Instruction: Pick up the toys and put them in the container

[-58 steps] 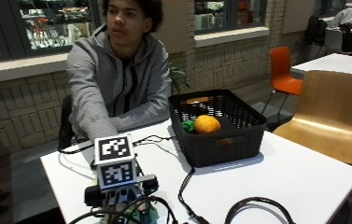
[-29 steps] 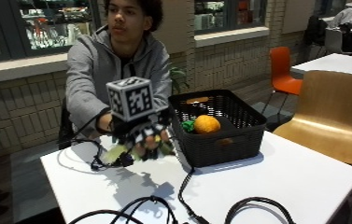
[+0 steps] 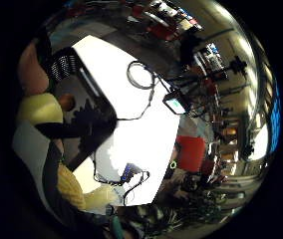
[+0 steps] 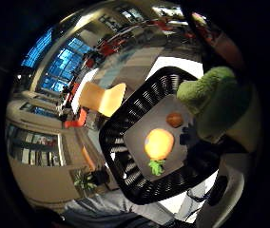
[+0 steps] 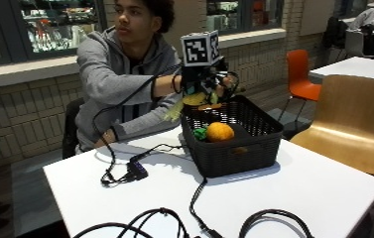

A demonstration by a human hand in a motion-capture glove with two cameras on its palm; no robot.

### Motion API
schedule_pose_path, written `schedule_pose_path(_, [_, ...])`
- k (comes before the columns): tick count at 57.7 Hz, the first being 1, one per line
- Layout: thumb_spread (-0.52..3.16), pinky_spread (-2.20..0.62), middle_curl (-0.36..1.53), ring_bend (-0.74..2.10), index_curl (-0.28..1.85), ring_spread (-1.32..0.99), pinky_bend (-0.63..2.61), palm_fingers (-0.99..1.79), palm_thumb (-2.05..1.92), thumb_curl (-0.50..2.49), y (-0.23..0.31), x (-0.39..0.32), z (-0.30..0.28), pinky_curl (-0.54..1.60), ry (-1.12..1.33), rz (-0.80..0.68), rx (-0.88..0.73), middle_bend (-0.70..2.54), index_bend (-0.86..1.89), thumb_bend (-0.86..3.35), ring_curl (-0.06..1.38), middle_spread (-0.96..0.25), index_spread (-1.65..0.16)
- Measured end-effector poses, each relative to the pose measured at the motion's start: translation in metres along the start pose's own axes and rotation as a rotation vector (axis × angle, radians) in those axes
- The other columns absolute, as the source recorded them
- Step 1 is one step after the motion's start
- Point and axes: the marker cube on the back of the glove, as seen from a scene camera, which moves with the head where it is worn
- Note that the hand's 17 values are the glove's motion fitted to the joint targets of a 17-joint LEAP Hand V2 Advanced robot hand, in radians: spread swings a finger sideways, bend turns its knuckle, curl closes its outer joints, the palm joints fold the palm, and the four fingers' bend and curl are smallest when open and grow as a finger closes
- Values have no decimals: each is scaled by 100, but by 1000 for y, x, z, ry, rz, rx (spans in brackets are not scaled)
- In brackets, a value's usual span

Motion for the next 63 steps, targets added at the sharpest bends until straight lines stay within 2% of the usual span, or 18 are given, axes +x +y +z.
schedule_pose_path(12, [103, -42, 65, 114, 46, -37, 126, 83, 70, 104, -15, -30, 15, 50, -44, 12, -29, 31, 25, 46, 60, -31, -33])
schedule_pose_path(18, [100, -42, 69, 115, 50, -37, 129, 76, 68, 109, -11, -42, 19, 51, -136, -37, -118, 27, 22, 45, 61, -32, -33])
schedule_pose_path(21, [101, -41, 69, 108, 49, -33, 133, 47, 63, 107, -8, -43, 20, 53, -169, -53, -198, 17, 11, 40, 61, -27, -32])
schedule_pose_path(22, [115, -39, 67, 101, 46, -29, 141, 28, 56, 102, -7, -43, 20, 55, -177, -56, -222, 13, 4, 42, 60, -22, -32])
schedule_pose_path(24, [119, -30, 65, 79, 48, -22, 147, -24, 39, 93, -5, -42, 19, 58, -191, -57, -261, 10, 10, 31, 58, -14, -33])
schedule_pose_path(27, [121, -20, 57, 54, 43, -14, 147, -42, 23, 83, -2, -37, 16, 55, -208, -48, -274, 4, 10, 19, 50, -6, -33])
schedule_pose_path(33, [124, -8, 45, 35, 35, -6, 145, -37, 11, 71, 14, -15, 9, 49, -201, -29, -259, 4, 9, 9, 37, 3, -32])
schedule_pose_path(41, [128, -1, 35, 30, 30, 0, 140, -31, 10, 61, 58, 39, 15, 45, -162, 13, -298, 6, 10, 4, 34, 8, -31])
schedule_pose_path(49, [132, 2, 28, 26, 29, 2, 134, -26, 12, 54, 132, 104, 38, 41, -81, 117, -308, 6, 15, 2, 33, 10, -31])
schedule_pose_path(54, [135, 3, 24, 23, 30, 3, 129, -23, 14, 50, 181, 143, 53, 39, -61, 246, -302, 7, 17, 2, 33, 10, -30])
schedule_pose_path(59, [139, 4, 22, 21, 31, 3, 124, -21, 16, 47, 230, 192, 64, 37, -107, 319, -298, 8, 17, 2, 33, 10, -30])
schedule_pose_path(63, [142, 4, 20, 20, 31, 2, 121, -20, 19, 45, 272, 223, 80, 36, -174, 342, -214, 9, 17, 3, 33, 10, -30])
